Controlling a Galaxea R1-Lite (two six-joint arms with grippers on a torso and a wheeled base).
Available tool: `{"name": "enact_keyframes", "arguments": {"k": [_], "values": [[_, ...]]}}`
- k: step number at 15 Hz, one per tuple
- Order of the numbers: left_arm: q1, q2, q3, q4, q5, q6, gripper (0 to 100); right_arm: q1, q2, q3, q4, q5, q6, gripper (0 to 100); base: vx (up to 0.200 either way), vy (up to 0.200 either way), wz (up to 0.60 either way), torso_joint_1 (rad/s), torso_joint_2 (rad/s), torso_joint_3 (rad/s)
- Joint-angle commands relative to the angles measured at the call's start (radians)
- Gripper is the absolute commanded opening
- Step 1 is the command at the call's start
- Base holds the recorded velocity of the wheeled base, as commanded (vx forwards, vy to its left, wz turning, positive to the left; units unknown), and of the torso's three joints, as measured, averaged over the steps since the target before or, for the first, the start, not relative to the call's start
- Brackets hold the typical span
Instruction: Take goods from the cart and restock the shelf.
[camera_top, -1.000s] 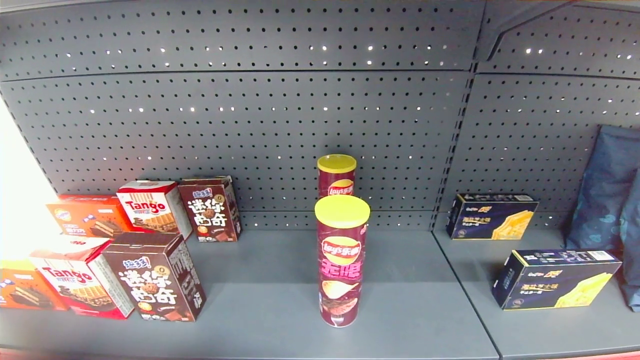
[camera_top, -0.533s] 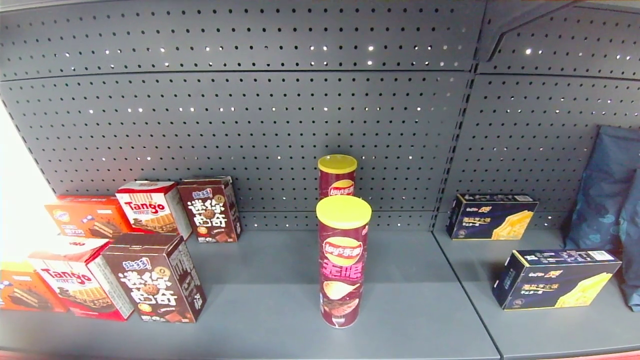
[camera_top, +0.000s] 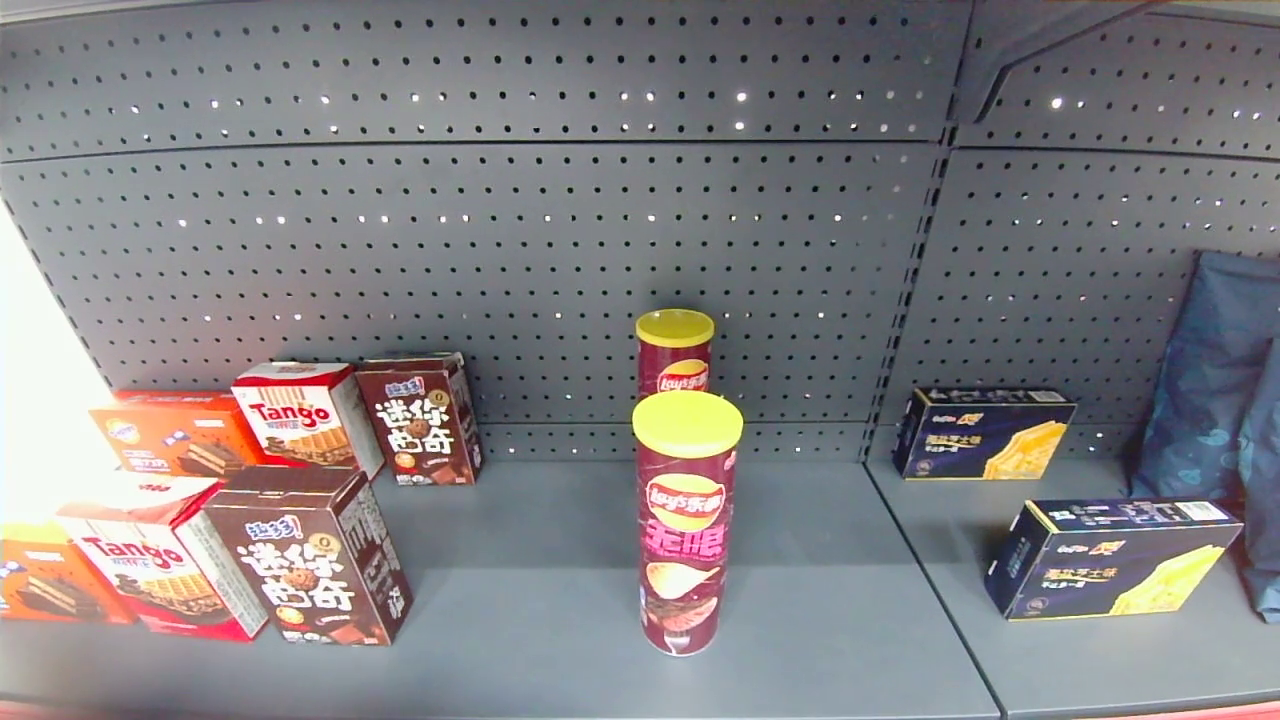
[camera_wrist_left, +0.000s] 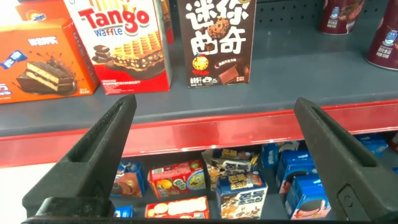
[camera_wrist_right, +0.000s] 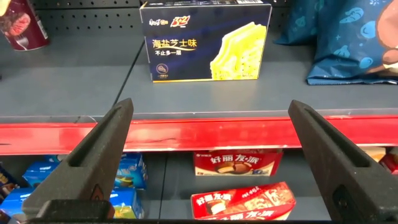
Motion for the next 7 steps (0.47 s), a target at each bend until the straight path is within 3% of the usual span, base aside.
{"name": "enact_keyframes", "arguments": {"k": [1, 7], "values": [[0.001, 0.000, 0.000, 0.000, 0.000, 0.000, 100, 0.000, 0.001, 0.000, 0.000, 0.000, 0.000, 100, 0.000, 0.000, 0.00, 0.000, 0.00, 0.000], [0.001, 0.000, 0.000, 0.001, 0.000, 0.000, 100, 0.000, 0.001, 0.000, 0.000, 0.000, 0.000, 100, 0.000, 0.000, 0.00, 0.000, 0.00, 0.000]]}}
